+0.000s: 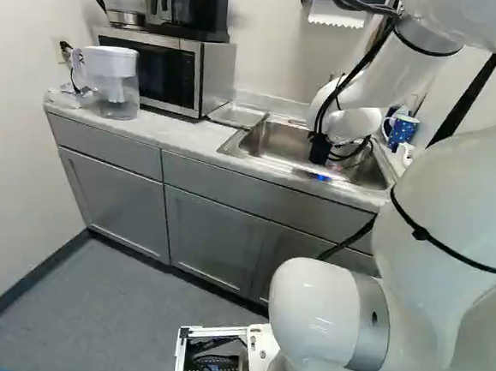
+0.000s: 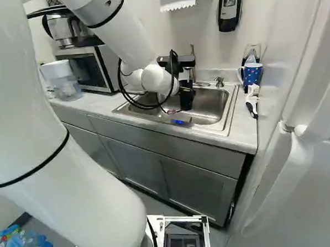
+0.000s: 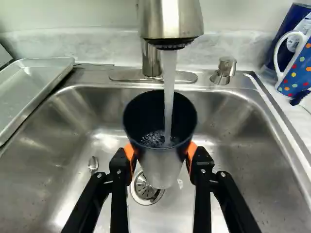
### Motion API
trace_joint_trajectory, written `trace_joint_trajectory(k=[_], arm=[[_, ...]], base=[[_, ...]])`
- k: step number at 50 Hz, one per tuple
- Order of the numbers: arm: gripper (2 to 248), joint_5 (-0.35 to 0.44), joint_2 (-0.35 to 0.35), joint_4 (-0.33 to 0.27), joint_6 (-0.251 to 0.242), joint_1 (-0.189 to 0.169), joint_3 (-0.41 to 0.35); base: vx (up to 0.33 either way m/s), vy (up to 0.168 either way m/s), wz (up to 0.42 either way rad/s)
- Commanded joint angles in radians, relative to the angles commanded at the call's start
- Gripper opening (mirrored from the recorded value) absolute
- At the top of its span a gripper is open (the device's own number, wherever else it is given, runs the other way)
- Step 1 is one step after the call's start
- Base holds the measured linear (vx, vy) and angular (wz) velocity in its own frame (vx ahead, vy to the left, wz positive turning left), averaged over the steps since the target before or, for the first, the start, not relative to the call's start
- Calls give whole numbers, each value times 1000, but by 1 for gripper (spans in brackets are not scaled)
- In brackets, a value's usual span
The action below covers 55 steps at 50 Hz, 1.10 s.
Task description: Rinse the cup and place it in the tray
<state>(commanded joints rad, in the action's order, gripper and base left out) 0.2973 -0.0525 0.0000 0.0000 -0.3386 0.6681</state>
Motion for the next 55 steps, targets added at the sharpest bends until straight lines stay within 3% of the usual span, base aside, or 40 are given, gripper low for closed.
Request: trace_joint_trajectory(k=[55], arm=[[121,0,0,0,0,0,0]], base=[[0,0,0]])
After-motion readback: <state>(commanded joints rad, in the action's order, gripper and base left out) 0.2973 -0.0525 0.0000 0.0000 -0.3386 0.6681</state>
